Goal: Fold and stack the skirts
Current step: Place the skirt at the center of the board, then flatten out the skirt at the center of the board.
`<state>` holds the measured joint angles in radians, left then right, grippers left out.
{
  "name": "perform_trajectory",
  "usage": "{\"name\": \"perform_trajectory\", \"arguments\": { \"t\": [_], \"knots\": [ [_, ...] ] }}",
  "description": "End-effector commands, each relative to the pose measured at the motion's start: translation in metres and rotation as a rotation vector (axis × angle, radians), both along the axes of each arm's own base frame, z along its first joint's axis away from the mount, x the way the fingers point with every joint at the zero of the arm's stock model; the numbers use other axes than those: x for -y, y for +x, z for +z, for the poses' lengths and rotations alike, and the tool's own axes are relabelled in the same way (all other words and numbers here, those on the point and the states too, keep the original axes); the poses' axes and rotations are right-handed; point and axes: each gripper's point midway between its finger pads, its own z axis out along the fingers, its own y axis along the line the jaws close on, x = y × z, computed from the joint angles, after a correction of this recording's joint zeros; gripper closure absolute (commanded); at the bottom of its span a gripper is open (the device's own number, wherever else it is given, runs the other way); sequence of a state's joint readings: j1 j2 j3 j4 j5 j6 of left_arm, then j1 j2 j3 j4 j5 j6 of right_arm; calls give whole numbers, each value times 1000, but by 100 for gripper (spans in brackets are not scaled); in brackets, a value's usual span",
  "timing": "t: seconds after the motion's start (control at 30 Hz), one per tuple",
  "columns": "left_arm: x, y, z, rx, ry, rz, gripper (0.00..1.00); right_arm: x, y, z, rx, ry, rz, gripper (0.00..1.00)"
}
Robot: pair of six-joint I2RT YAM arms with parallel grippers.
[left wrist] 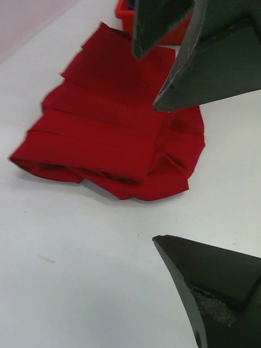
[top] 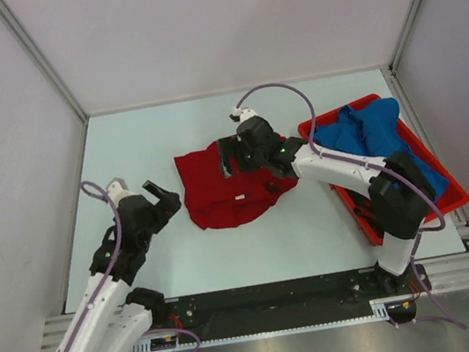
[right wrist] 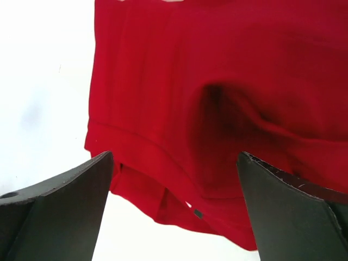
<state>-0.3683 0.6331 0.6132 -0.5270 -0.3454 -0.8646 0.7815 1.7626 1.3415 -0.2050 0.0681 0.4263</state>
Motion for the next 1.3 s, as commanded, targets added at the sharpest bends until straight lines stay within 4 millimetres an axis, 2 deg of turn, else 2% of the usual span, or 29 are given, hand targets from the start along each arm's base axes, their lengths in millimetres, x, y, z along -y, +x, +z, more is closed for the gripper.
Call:
{"name": "perform_trajectory", "arguments": {
  "t": [0.0, 0.03, 0.1, 0.13, 0.17, 0.2, 0.23, 0.27, 0.3, 0.33, 0.37, 0.4, 0.43, 0.47, 0.5, 0.53, 0.6, 0.7, 0.8, 0.93, 1.13, 1.27],
  "knots": [
    [37, 11, -20, -40, -69, -155, 0, 14, 4, 58, 97, 60, -49, 0],
    [44, 12, -24, -51, -81, -191, 0, 26, 5, 74, 137, 60, -86, 0],
    [50, 20, -32, -63, -73, -215, 0, 43, -4, 72, 140, 34, -114, 0],
    [50, 24, -35, -67, -65, -206, 0, 55, -10, 83, 164, 47, -141, 0],
    [51, 29, -34, -64, -61, -202, 0, 64, -14, 85, 169, 51, -164, 0],
    [52, 34, -43, -91, -47, -205, 0, 75, -24, 66, 144, 26, -179, 0],
    [56, 41, -40, -71, -51, -210, 0, 88, -31, 83, 173, 70, -213, 0],
    [57, 46, -41, -75, -49, -207, 0, 96, -35, 84, 181, 86, -232, 0],
    [57, 50, -51, -110, -37, -200, 1, 103, -41, 79, 176, 92, -241, 0],
    [57, 55, -54, -117, -31, -189, 5, 116, -49, 64, 161, 79, -258, 0],
    [57, 60, -53, -117, -27, -181, 8, 125, -57, 72, 175, 117, -274, 0],
    [58, 62, -63, -153, -19, -184, 12, 132, -62, 71, 175, 129, -287, 0],
    [60, 65, -65, -163, -24, -189, 17, 140, -70, 55, 155, 110, -291, 0],
    [66, 68, -65, -158, -37, -208, 20, 149, -74, 62, 171, 137, -301, 0],
    [68, 69, -71, -175, -41, -216, 26, 154, -77, 61, 170, 137, -306, 0],
    [71, 70, -73, -177, -48, -224, 29, 161, -81, 51, 156, 115, -314, 0],
    [77, 71, -77, -175, -77, -243, 31, 172, -84, 53, 167, 113, -337, 0],
    [84, 71, -83, -175, -106, -265, 34, 183, -85, 47, 157, 88, -356, 0],
    [82, 72, -92, -206, -92, -256, 36, 190, -84, 44, 151, 74, -372, 0],
    [80, 75, -98, -231, -67, -247, 38, 190, -84, 47, 157, 86, -366, 0],
    [66, 68, -110, -289, -8, -196, 38, 191, -84, 47, 155, 85, -368, 0],
    [65, 68, -114, -302, 3, -201, 38, 192, -83, 44, 149, 81, -373, 0]
  ]
}}
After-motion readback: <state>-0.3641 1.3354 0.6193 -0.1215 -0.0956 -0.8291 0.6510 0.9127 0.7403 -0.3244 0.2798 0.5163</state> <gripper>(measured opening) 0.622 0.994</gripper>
